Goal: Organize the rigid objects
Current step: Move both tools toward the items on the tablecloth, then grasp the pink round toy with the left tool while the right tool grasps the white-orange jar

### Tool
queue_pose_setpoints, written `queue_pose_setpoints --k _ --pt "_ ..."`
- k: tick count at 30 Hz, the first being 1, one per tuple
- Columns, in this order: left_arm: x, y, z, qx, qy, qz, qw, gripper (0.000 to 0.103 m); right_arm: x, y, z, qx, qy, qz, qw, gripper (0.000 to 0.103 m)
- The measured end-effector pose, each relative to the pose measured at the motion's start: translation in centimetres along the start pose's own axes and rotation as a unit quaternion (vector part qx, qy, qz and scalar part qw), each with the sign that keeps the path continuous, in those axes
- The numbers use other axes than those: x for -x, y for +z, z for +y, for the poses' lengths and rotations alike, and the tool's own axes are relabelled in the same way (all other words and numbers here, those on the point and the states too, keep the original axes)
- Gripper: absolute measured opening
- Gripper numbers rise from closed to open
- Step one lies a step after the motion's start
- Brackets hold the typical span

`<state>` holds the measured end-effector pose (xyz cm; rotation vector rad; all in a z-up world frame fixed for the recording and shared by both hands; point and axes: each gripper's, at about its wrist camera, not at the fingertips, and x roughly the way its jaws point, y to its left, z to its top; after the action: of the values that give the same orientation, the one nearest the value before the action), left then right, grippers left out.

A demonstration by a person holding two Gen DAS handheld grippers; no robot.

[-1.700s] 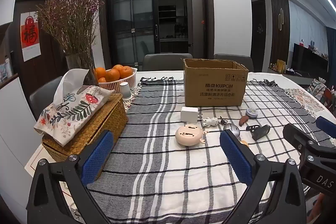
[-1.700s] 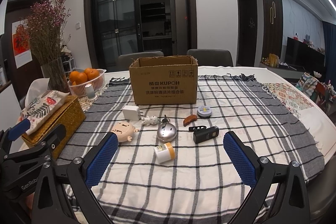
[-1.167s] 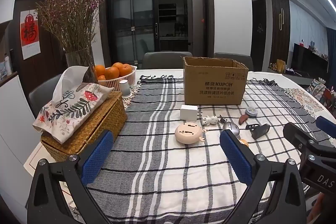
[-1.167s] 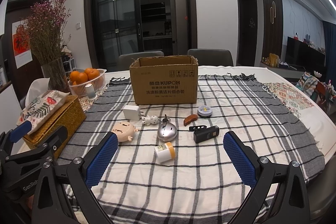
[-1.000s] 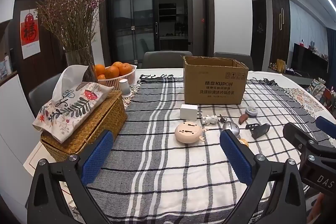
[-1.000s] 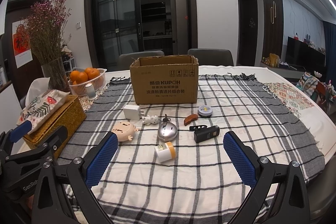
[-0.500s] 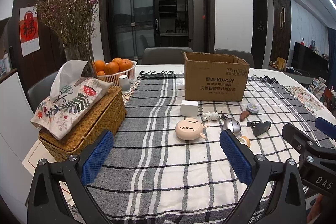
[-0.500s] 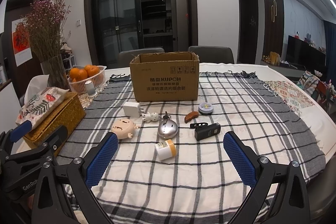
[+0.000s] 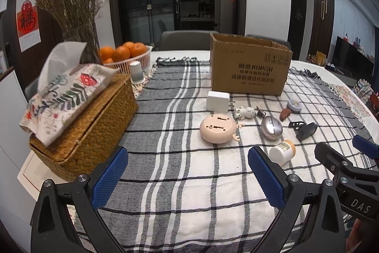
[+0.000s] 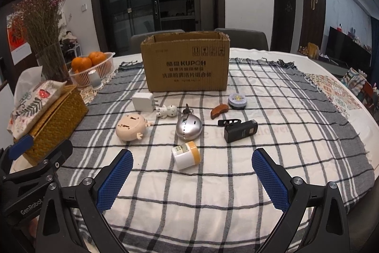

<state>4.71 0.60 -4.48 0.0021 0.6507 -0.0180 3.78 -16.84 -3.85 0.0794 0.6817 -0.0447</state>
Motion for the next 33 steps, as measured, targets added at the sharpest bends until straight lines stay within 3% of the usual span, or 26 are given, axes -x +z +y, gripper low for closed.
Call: queue_pose_setpoints --k 10,18,31,33 --pt "-4.4 1.0 -0.6 -0.006 -0.016 0.052 0.9985 0.103 -4.7 0.2 -0.1 -0.008 0.006 0.056 0.998 0.102" --pt "-7.6 2.2 -1.2 -0.065 0.004 0.090 0.9938 0.103 -7.9 0.5 -0.3 -0.022 0.008 0.103 0.994 0.102" --pt "-13.7 4.4 -3.2 -0.120 -0.043 0.155 0.9796 0.103 -11.8 1.1 -0.4 -0.032 -0.012 0.185 0.982 0.100" --pt "-14.7 4.6 -3.5 -0.118 -0.068 0.176 0.9749 0.103 -12.3 1.3 -0.4 -0.035 -0.011 0.194 0.980 0.100"
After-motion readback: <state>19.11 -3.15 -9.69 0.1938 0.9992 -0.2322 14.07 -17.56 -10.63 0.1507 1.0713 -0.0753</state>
